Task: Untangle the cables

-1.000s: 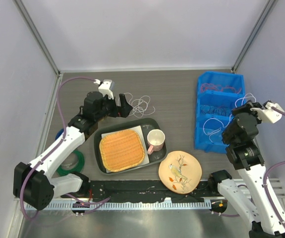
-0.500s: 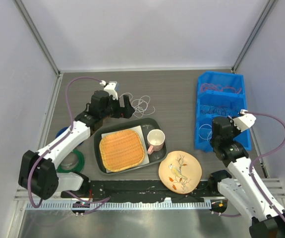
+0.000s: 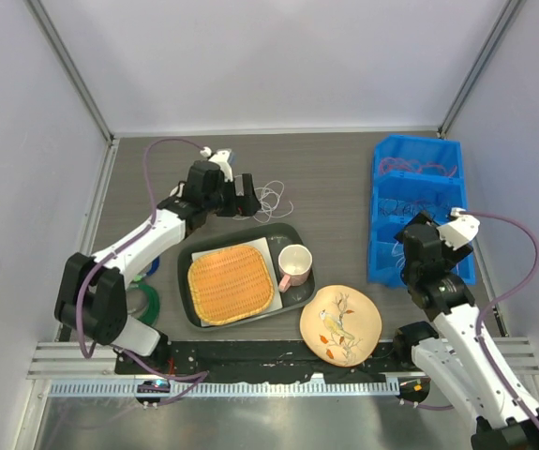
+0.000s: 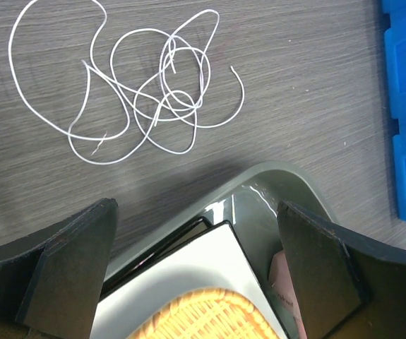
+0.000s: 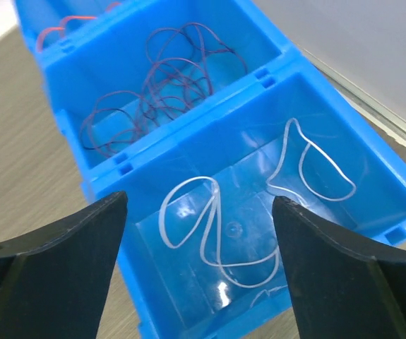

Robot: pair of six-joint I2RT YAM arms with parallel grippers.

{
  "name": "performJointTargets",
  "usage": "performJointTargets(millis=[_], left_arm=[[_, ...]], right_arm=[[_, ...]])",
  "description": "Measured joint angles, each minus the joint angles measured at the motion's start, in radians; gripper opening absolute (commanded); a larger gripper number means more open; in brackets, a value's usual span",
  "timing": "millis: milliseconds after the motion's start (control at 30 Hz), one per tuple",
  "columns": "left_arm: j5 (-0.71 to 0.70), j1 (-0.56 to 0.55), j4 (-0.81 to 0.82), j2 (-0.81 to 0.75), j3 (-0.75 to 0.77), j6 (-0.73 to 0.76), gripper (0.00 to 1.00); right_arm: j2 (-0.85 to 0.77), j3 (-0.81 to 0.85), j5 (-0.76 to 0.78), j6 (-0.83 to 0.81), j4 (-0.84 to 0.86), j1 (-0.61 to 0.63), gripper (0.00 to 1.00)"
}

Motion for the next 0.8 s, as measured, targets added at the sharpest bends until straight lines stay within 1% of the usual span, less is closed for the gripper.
performJointTargets(millis=[100,200,333,467,533,667,700,733,800], left_arm=[[0.006,0.0,-0.016,0.067,0.051,-0.008,1.0],[0.01,0.0,-0.036,0.167,0.142,-0.005,1.0],[0.008,0.0,-0.114,0.361,0.365,0.031,1.0],[0.042,0.001,-0.185,0.547,0.59,0.135,1.0],[0.071,0.008,-0.255,0.642,0.709,0.193,1.0],[0.139,0.023,-0.375,0.782,0.879,0.287,1.0],[0.15,0.027,-0.412,0.818,0.925,0.31,0.98],[0.158,0.032,-0.448,0.851,0.97,0.324,0.93],[0.16,0.037,-0.522,0.925,1.072,0.346,0.88]], right_arm=[[-0.075,-0.002,-0.063,-0.05,0.028,0.0,0.94],[-0.156,-0.021,-0.152,-0.106,0.092,0.0,0.96],[-0.253,-0.077,-0.307,-0.17,0.196,-0.001,0.96],[-0.274,-0.116,-0.413,-0.203,0.245,-0.001,0.96],[-0.274,-0.119,-0.458,-0.216,0.254,-0.001,0.96],[-0.275,-0.119,-0.519,-0.221,0.279,-0.001,0.96],[-0.275,-0.119,-0.524,-0.221,0.283,-0.001,0.96],[-0.278,-0.119,-0.526,-0.22,0.285,-0.001,0.96],[-0.291,-0.12,-0.525,-0.22,0.285,-0.001,0.96]])
